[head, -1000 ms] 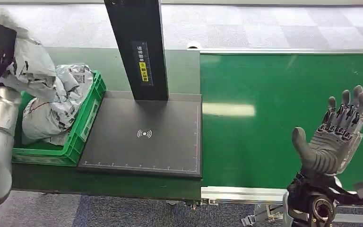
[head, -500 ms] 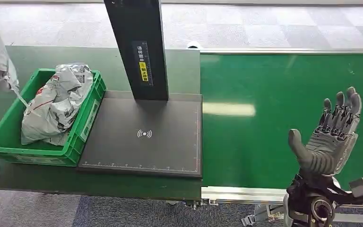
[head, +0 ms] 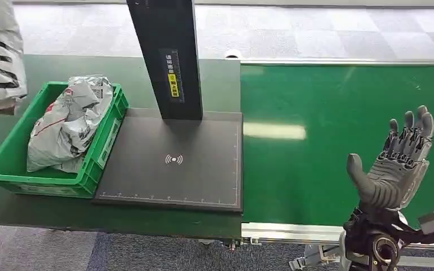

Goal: Moved the parcel from conveyor to table for the left to box.

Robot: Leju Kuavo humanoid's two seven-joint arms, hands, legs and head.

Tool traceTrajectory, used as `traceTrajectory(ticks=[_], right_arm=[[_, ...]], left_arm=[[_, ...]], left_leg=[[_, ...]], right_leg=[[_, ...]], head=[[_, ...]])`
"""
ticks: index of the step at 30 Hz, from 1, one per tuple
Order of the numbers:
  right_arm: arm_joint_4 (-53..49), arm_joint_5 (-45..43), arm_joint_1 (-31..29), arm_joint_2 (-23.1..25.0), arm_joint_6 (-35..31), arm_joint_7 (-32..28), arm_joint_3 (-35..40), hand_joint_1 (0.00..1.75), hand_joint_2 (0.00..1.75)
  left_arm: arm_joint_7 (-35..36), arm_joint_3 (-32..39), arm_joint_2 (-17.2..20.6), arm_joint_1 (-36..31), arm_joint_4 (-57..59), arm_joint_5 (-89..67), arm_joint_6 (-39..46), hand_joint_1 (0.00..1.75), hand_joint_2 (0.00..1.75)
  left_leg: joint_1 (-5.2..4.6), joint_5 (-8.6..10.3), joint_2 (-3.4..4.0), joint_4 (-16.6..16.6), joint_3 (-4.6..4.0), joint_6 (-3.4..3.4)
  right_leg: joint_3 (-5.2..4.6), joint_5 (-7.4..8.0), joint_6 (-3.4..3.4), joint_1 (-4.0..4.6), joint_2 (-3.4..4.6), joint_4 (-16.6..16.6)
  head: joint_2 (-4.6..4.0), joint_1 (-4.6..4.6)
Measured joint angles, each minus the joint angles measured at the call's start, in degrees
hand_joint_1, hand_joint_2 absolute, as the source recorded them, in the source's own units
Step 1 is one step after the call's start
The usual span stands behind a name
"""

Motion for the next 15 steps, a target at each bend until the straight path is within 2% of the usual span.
traceTrajectory(ticks=[3,10,12,15], right_arm=[[0.0,0.28,-0.01,0.0,0.28,0.0,-0.39,0.0,1.75],[0.15,0.68,-0.78,0.0,0.79,0.07,-0.7,0.0,1.75],[0.15,0.33,-0.89,0.0,0.81,0.04,-0.76,0.0,1.75],[0.15,-0.22,-1.13,0.02,0.81,0.11,-0.79,0.0,1.75]], left_arm=[[0.35,-3.1,-1.2,1.76,2.77,-1.33,-4.91,1.75,1.75],[-0.39,-6.07,-5.71,9.57,7.63,-3.74,-5.52,1.75,1.75],[1.71,-7.47,-6.93,11.67,8.61,-7.04,-3.81,1.75,1.75],[8.55,-11.06,-8.63,15.03,10.91,-13.95,-1.02,1.75,1.75]], left_leg=[[-0.13,0.0,0.08,0.0,0.02,0.0],[-0.13,-0.02,0.06,0.0,0.01,0.0],[-0.14,-0.02,0.06,0.0,0.0,0.0],[-0.14,-0.03,0.06,0.0,0.0,0.01]], right_leg=[[-0.01,0.01,0.01,-0.06,0.07,0.0],[-0.04,0.0,0.01,-0.05,0.06,0.0],[-0.04,0.0,0.01,-0.06,0.06,0.0],[-0.02,0.0,0.01,-0.06,0.06,0.0]], head=[[0.0,-0.04],[0.0,-0.02],[0.0,-0.02],[0.0,-0.04]])
